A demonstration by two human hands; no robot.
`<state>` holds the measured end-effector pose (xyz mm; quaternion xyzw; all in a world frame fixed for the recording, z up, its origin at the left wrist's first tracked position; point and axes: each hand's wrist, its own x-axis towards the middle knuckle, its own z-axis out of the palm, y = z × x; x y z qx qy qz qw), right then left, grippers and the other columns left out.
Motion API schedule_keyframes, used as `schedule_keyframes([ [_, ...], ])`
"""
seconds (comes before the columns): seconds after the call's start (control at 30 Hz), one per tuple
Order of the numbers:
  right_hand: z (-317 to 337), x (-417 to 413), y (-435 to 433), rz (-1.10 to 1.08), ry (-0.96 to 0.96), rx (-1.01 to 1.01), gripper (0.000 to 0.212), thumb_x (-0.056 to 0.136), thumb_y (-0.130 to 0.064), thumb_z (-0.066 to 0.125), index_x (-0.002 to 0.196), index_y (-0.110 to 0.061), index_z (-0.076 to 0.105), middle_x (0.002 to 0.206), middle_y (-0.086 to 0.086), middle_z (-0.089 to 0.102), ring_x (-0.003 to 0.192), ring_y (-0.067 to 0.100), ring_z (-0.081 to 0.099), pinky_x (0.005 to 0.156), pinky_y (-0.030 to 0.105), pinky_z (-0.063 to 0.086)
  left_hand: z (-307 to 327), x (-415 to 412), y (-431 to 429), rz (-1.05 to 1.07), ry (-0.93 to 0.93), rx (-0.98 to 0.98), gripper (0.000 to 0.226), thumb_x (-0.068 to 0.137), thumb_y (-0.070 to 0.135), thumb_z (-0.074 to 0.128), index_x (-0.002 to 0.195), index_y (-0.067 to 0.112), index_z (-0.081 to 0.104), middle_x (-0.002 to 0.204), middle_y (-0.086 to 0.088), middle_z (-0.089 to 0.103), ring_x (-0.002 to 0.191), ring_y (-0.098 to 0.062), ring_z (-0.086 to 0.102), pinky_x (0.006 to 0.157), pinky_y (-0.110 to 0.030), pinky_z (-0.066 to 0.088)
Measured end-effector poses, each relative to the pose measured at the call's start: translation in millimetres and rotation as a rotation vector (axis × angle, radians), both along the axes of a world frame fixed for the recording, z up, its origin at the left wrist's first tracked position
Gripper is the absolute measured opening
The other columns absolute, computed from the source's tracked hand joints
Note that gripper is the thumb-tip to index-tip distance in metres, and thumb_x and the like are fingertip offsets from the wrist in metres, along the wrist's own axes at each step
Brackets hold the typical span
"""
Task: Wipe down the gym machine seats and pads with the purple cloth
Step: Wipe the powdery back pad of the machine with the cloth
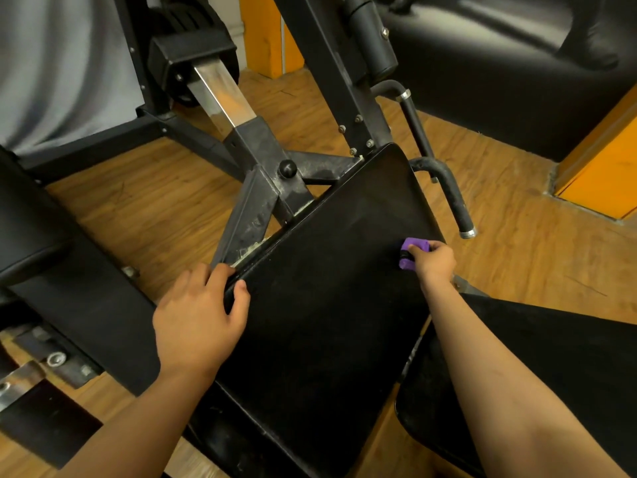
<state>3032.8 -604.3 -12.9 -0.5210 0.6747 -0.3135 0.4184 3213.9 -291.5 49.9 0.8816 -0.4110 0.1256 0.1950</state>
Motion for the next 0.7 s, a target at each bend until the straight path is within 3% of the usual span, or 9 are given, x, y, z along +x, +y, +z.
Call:
schedule_keyframes([
  [0.17,30.4,32.4,19.6,0.196,-0.071,-0.182,0.016,0.088,-0.019,0.068,0.103,-0.018,0.063,0.099,0.002,0.066,0.083,0.011,0.064,0.074,0.026,0.055,-0.6,0.5,-0.4,0.003,0.0,0.002,0.042,0.09,0.042,0.035,0.1,0.014,0.065,0.082,-0.003,0.058,0.076,-0.022,0.057,0.052,-0.029,0.042],
  [0.33,43.3,48.9,50.1,0.524,-0.183,-0.284,0.02,0.089,-0.014,0.066,0.109,-0.015,0.064,0.098,-0.005,0.064,0.086,0.004,0.065,0.061,0.015,0.052,-1.9,1.0,-0.6,0.005,0.011,-0.003,0.043,0.09,0.042,0.035,0.1,0.014,0.066,0.084,-0.003,0.06,0.077,-0.023,0.058,0.053,-0.032,0.045],
  [0.43,39.7,43.9,31.5,0.444,-0.061,-0.356,0.014,0.088,-0.017,0.067,0.102,-0.018,0.064,0.094,-0.007,0.064,0.084,0.001,0.061,0.069,0.014,0.048,-2.6,1.5,-0.8,0.005,0.008,0.002,0.043,0.09,0.042,0.035,0.1,0.015,0.067,0.085,-0.002,0.061,0.077,-0.022,0.058,0.054,-0.03,0.044],
  [0.53,32.6,35.6,4.2,0.213,0.012,-0.257,0.013,0.089,-0.018,0.066,0.101,-0.019,0.063,0.098,0.001,0.065,0.089,0.014,0.064,0.081,0.03,0.055,-2.4,1.1,-0.9,0.008,-0.001,0.002,0.041,0.09,0.041,0.036,0.099,0.015,0.066,0.084,-0.002,0.061,0.076,-0.022,0.057,0.053,-0.029,0.043],
  [0.6,30.2,31.3,-1.1,0.188,0.046,-0.225,0.017,0.089,-0.018,0.066,0.106,-0.016,0.063,0.102,0.005,0.065,0.091,0.016,0.064,0.077,0.03,0.053,-2.4,1.1,-1.4,0.012,-0.006,0.009,0.04,0.09,0.041,0.037,0.098,0.014,0.066,0.084,-0.002,0.06,0.075,-0.022,0.057,0.052,-0.029,0.042],
  [0.7,30.6,23.0,10.6,0.301,-0.055,-0.194,0.018,0.089,-0.016,0.066,0.107,-0.017,0.063,0.102,0.0,0.065,0.084,0.006,0.063,0.065,0.018,0.049,-2.9,1.1,-1.3,0.011,-0.01,0.011,0.039,0.09,0.04,0.037,0.097,0.014,0.066,0.082,-0.003,0.059,0.074,-0.022,0.056,0.051,-0.029,0.041],
])
